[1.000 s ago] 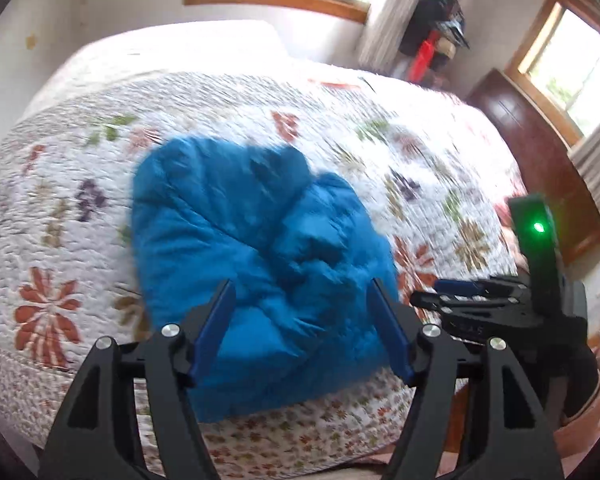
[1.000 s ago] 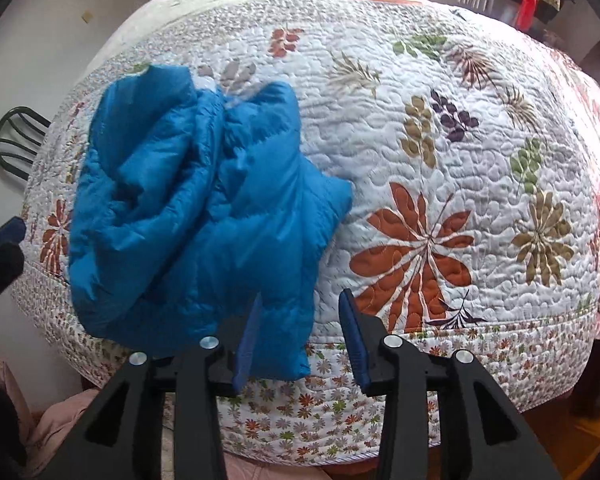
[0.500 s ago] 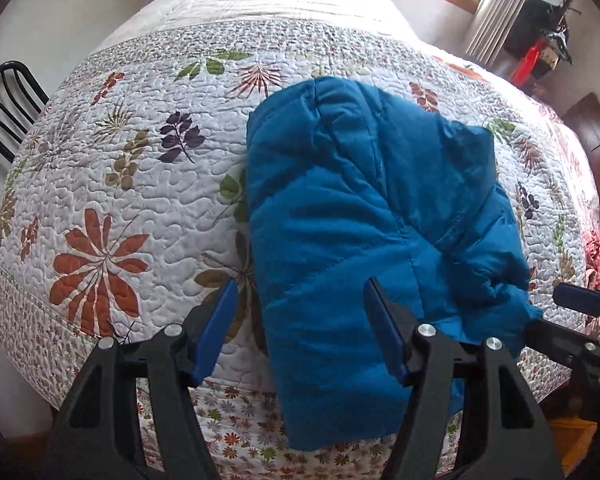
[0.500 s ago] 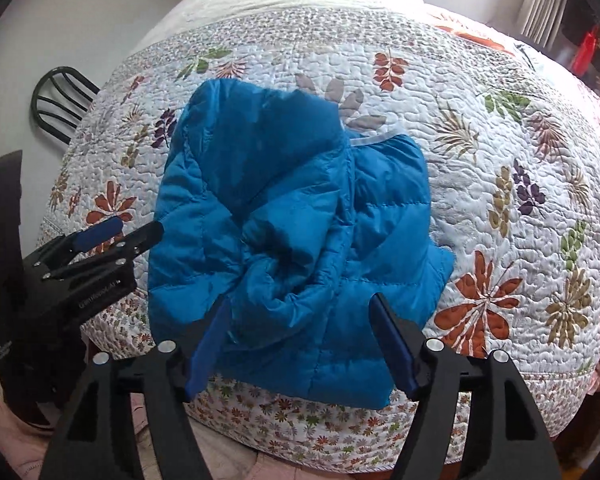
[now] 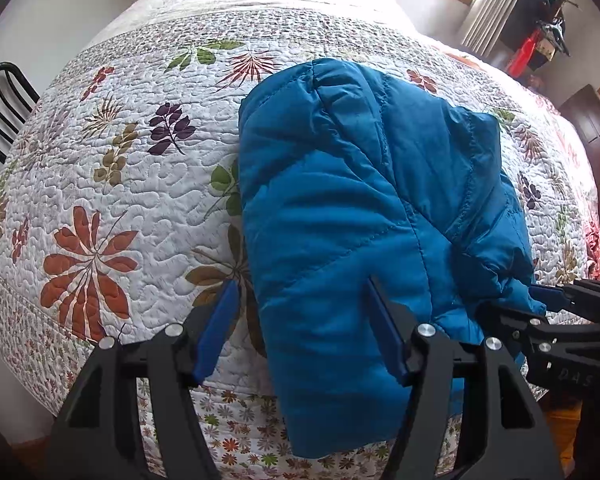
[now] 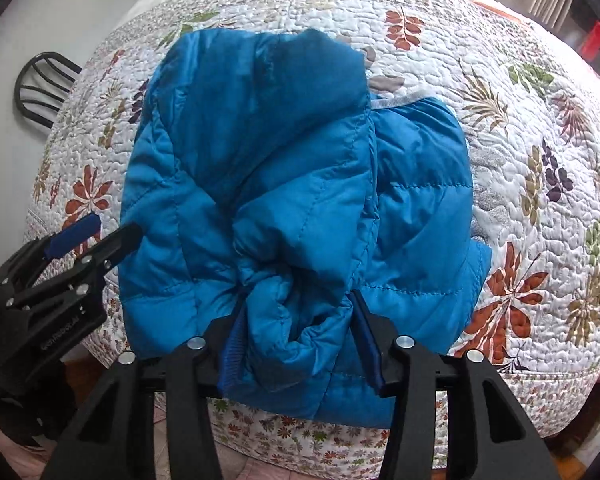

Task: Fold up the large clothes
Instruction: 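Grasp the folded bundle edge with the right gripper and tuck it under, then grasp the blue jacket bundle edges with both grippers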

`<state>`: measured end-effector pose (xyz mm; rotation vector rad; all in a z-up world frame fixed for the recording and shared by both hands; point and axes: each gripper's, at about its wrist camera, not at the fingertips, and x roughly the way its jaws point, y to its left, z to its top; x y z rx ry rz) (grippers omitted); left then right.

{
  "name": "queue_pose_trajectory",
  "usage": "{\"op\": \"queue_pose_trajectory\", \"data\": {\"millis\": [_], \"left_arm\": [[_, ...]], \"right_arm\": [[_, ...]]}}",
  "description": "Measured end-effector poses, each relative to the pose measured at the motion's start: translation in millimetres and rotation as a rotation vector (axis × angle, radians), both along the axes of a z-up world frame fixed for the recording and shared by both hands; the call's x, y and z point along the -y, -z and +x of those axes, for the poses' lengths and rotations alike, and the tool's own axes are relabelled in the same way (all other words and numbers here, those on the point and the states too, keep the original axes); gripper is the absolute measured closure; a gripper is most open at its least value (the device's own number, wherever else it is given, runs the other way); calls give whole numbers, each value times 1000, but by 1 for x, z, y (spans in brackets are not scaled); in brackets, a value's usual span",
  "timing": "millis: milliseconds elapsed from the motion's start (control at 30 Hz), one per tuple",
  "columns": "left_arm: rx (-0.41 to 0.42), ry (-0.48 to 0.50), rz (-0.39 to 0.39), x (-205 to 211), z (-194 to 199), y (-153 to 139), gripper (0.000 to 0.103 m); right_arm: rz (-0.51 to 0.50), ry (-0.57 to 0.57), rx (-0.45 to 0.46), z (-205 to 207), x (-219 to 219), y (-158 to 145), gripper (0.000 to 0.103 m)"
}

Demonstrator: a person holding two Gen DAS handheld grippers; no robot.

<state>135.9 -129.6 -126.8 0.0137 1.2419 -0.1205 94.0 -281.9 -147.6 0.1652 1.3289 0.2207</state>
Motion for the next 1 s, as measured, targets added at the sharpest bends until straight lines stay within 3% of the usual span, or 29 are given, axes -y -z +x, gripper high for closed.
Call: {"op": "queue_pose_trajectory", "data": {"millis": [100, 300, 500, 633, 733, 833, 1000], "left_arm": [[2, 9, 11, 2, 0, 1, 39], [2, 22, 20, 4, -1, 2, 39], [45, 42, -11, 9, -8, -22, 40], [106, 94, -46, 26, -20, -44, 40], [112, 140, -39, 44, -25, -41, 40], [78, 179, -22, 61, -26, -23, 40], [1, 215, 16, 75, -28, 18, 40]], "right_arm": [[15, 5, -1, 2, 1, 5, 57], [80, 7, 24, 2, 6, 4, 80], [156, 0, 187, -32, 20, -53, 88], [107, 87, 278, -66, 42, -75, 88], [59, 183, 261, -82, 64, -62, 88], [67, 268, 166, -79, 88, -25, 88], [103, 279, 66, -74, 94, 35, 85]]}}
